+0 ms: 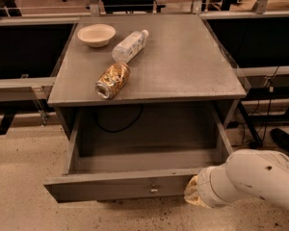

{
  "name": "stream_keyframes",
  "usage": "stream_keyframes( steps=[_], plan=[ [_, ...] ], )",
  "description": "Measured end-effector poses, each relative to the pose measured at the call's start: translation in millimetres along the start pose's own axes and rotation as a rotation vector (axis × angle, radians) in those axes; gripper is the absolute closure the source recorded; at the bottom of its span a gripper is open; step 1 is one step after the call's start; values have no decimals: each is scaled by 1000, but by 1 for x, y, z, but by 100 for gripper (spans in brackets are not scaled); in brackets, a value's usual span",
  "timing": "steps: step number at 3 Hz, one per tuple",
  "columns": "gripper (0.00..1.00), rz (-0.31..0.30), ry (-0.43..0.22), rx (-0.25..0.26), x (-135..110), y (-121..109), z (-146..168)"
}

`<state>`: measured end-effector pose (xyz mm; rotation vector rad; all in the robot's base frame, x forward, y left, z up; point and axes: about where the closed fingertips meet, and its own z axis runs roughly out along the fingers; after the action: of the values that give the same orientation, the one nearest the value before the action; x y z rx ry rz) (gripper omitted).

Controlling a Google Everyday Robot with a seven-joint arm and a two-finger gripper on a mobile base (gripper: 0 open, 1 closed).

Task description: Close top drawer

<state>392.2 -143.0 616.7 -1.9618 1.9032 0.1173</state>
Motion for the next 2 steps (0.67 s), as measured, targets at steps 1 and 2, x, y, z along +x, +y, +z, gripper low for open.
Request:
stream_keyframes(
  steps=[1, 2],
  plan=[
    [34, 0, 0, 0, 0, 0, 0],
    [12, 0, 0, 0, 0, 0, 0]
  ],
)
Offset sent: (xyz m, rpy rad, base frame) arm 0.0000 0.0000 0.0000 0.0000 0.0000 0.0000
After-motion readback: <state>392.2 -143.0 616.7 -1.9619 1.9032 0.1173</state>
